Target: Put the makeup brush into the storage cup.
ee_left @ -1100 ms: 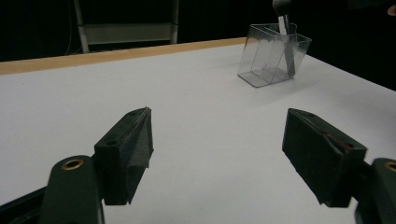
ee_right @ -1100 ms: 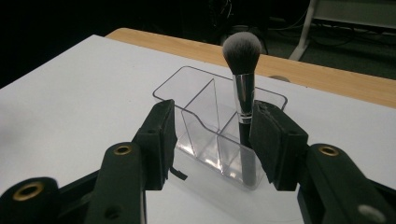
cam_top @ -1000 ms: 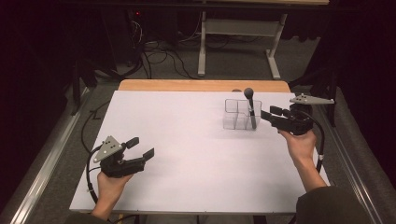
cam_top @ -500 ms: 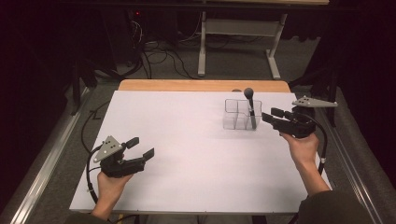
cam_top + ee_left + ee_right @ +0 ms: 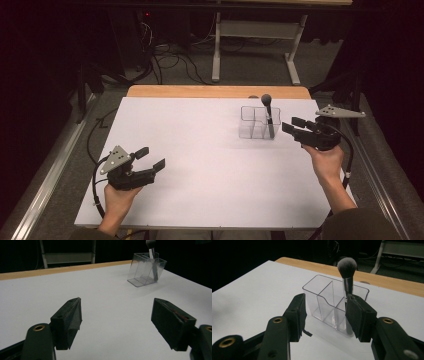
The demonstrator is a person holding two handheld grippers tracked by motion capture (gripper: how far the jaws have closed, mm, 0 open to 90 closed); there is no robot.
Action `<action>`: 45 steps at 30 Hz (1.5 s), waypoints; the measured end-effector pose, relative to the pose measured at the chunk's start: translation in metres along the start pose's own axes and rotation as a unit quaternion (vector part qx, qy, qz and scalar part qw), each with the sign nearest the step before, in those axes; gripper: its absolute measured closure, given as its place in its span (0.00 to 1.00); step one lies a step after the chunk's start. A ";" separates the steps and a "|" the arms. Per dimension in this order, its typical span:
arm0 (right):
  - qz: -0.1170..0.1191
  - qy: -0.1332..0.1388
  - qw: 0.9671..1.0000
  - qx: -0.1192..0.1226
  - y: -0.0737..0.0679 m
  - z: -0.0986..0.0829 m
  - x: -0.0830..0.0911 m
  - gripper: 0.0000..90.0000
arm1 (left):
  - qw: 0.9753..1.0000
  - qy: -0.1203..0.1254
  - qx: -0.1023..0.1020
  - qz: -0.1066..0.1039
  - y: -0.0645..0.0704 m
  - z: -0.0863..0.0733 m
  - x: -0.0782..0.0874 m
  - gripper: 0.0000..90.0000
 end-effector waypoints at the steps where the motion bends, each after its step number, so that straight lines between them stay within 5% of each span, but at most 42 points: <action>1: 0.000 0.000 1.000 0.001 0.000 0.000 0.001 0.59 | 1.000 0.000 0.000 0.000 0.000 0.000 0.000 0.28; 45: 0.028 0.023 0.999 0.001 -0.017 -0.020 0.025 0.58 | 1.000 -0.001 0.001 -0.001 0.000 0.000 -0.001 0.28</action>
Point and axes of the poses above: each handheld gripper's, and its own axes: x roughly backward along the jaws, z roughly out of its top, y roughly to its right, the point moved 7 cm from there along -x, roughly forward along the jaws, and after that the axes turned 3 degrees about -z, right-handed, at the moved point
